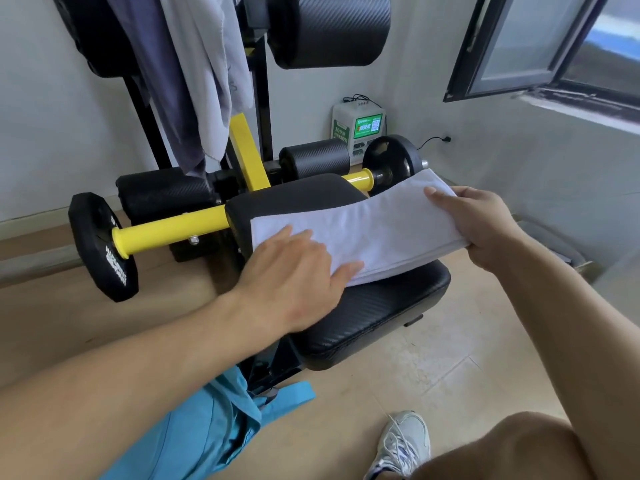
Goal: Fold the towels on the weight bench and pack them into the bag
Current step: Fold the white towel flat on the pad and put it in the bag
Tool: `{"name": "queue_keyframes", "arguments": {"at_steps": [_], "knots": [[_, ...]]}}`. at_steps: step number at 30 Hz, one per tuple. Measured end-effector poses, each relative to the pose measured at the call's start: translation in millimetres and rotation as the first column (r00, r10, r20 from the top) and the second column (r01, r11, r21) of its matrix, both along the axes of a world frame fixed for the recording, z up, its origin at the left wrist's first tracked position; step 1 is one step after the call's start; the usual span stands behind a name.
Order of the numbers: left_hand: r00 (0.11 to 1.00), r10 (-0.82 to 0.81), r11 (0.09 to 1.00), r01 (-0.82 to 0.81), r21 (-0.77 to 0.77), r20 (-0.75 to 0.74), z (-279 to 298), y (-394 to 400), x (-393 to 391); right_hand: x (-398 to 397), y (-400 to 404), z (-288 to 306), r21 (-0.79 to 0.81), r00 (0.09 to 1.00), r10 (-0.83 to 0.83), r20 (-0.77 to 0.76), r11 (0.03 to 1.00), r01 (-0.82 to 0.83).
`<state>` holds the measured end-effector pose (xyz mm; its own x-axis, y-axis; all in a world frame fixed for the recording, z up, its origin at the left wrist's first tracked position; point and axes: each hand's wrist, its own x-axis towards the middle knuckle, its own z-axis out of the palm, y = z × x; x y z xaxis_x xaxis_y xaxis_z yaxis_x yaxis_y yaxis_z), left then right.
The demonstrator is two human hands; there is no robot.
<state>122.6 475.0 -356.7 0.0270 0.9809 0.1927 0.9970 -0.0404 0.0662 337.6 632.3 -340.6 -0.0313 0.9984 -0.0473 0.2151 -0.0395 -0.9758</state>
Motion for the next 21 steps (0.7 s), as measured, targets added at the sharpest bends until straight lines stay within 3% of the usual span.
{"name": "queue_keyframes", "arguments": {"at_steps": [2, 4, 7, 11, 12, 14, 16, 19, 21], "knots": [[0.995, -0.047, 0.996, 0.039, 0.085, 0.092, 1, 18, -2, -2, -1, 3, -0.017, 1.000, 0.018, -0.002, 1.000, -0.018], [0.975, -0.143, 0.988, 0.150, -0.035, 0.169, -5, 43, -3, -5, -2, 5, -0.032, 0.999, 0.030, -0.016, 0.999, -0.030], [0.975, -0.206, 0.927, 0.221, -0.304, 0.080, -19, 61, 8, -8, -5, 12, -0.050, 0.996, 0.052, -0.078, 0.997, -0.056], [0.977, -0.209, 0.918, 0.210, -0.335, 0.041, -29, 61, 9, -17, -14, 22, -0.069, 0.983, 0.101, -0.150, 0.991, -0.113], [0.972, -0.212, 0.918, 0.235, -0.321, 0.106, -23, 59, 8, -20, -16, 24, -0.069, 0.978, 0.112, -0.174, 0.990, -0.126], [0.913, -0.157, 0.944, 0.251, -0.216, 0.376, -10, 52, 2, -28, -20, 30, -0.057, 0.966, 0.149, -0.210, 0.985, -0.165], [0.808, -0.058, 0.992, 0.113, -0.057, 0.586, -2, 46, -17, -38, -26, 34, -0.046, 0.957, 0.192, -0.218, 0.977, -0.206], [0.768, 0.048, 0.987, -0.137, 0.090, 0.639, -1, 40, -61, -63, -37, 36, -0.012, 0.949, 0.274, -0.158, 0.960, -0.279], [0.686, 0.073, 0.972, -0.212, 0.103, 0.724, -9, 33, -84, -85, -45, 35, 0.036, 0.946, 0.324, -0.016, 0.946, -0.323]]}}
